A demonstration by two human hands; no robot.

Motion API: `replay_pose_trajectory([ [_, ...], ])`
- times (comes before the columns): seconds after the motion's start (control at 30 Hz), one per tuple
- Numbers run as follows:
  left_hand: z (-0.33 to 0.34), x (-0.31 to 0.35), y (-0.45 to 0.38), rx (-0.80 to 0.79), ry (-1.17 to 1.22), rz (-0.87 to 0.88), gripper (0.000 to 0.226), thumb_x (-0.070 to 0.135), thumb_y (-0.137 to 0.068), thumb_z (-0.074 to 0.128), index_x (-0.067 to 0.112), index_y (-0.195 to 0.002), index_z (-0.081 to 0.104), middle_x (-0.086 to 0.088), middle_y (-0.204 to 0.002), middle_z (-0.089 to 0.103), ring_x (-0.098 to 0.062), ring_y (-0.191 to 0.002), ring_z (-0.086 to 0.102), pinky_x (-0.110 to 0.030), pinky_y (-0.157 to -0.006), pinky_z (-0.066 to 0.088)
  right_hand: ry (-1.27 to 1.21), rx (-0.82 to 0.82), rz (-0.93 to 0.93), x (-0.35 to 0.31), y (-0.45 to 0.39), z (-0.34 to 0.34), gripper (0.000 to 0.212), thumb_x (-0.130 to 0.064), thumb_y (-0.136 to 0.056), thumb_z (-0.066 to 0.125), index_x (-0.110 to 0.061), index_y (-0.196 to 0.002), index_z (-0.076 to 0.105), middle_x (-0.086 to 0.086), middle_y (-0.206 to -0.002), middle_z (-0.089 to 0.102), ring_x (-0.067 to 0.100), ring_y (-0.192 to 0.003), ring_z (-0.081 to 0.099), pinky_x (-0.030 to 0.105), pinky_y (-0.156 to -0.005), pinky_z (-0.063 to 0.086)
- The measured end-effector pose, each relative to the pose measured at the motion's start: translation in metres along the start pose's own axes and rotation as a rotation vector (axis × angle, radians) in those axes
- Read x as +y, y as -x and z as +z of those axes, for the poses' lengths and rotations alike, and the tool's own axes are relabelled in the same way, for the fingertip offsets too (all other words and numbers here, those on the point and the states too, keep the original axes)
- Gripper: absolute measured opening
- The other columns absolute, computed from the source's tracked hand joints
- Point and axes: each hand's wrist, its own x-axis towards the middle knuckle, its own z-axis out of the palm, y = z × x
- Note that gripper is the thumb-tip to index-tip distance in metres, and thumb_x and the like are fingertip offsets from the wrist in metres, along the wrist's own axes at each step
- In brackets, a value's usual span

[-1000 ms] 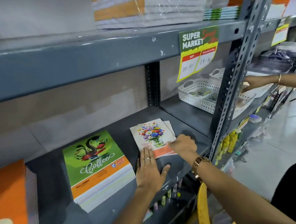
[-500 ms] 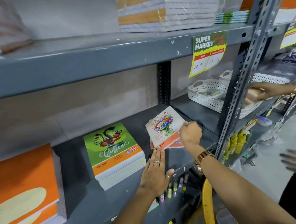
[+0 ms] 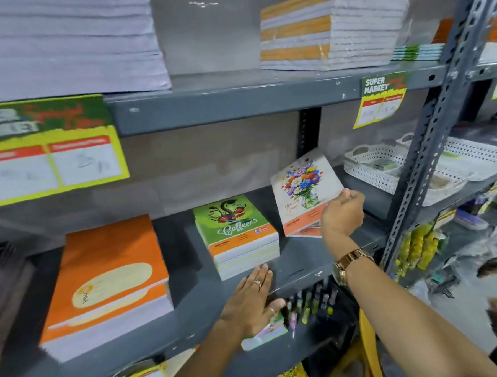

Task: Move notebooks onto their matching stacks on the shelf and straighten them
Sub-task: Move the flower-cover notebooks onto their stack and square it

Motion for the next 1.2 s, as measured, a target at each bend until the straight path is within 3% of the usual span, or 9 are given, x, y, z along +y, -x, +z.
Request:
replay_pose_trajectory([
  [0.27,0.003,-0.036,0.044,-0.035,0.022,-0.109,0.071,0.052,-0.096,0.024,0.014,-0.149,-0.003,-0.001,-0.16,-0.008,-0.015,-0.147,-0.008,-0.038,-0.12,-0.005,-0.055,-0.233,0.289,-0.008,0.048,0.033,0.035,-0.02,-0.098,0.039,0.005,-0.114,0.057,0.026,-0.119,0.062,0.042,-0.109,0.058,0.046,-0.094,0.047],
  [0.43,0.003,-0.047,0.054,-0.032,0.079,-0.131,0.07,0.052,-0.096,0.029,0.018,-0.15,-0.001,0.002,-0.16,-0.005,-0.015,-0.147,-0.006,-0.038,-0.119,-0.007,0.003,-0.438,0.324,-0.005,0.068,0.048,0.035,-0.017,-0.097,0.041,0.009,-0.117,0.054,0.028,-0.12,0.061,0.043,-0.108,0.06,0.044,-0.09,0.05],
  [0.53,0.004,-0.05,0.058,-0.03,0.079,-0.137,0.068,0.046,-0.097,0.032,0.018,-0.15,0.0,0.002,-0.16,-0.005,-0.015,-0.147,-0.006,-0.037,-0.119,-0.007,0.096,-0.433,0.279,-0.005,0.076,0.056,0.035,-0.02,-0.097,0.045,0.009,-0.112,0.057,0.027,-0.115,0.064,0.043,-0.104,0.062,0.05,-0.093,0.049],
  [0.83,0.001,-0.049,0.056,-0.044,0.103,-0.137,0.067,0.049,-0.097,0.029,0.017,-0.15,0.003,0.002,-0.161,-0.003,-0.015,-0.148,-0.005,-0.037,-0.119,-0.007,0.4,-0.496,0.056,-0.005,0.078,0.057,0.035,-0.027,-0.09,0.058,0.004,-0.105,0.064,0.025,-0.111,0.066,0.039,-0.105,0.061,0.04,-0.081,0.052],
  [1.07,-0.004,-0.042,0.049,-0.035,0.08,-0.129,0.069,0.05,-0.096,0.029,0.013,-0.15,0.005,-0.003,-0.161,0.001,-0.018,-0.148,-0.001,-0.034,-0.121,-0.002,0.373,-0.458,0.016,0.005,0.064,0.049,0.025,-0.03,-0.088,0.061,-0.007,-0.09,0.068,0.019,-0.101,0.07,0.036,-0.097,0.064,0.037,-0.077,0.051],
  [1.2,-0.004,-0.033,0.036,-0.013,0.071,-0.099,0.067,0.046,-0.098,0.03,0.013,-0.15,0.005,-0.003,-0.161,-0.001,-0.017,-0.148,-0.003,-0.032,-0.12,-0.002,0.336,-0.405,0.013,0.009,0.047,0.041,0.025,-0.027,-0.089,0.059,-0.005,-0.094,0.067,0.022,-0.106,0.068,0.04,-0.102,0.061,0.039,-0.082,0.049],
])
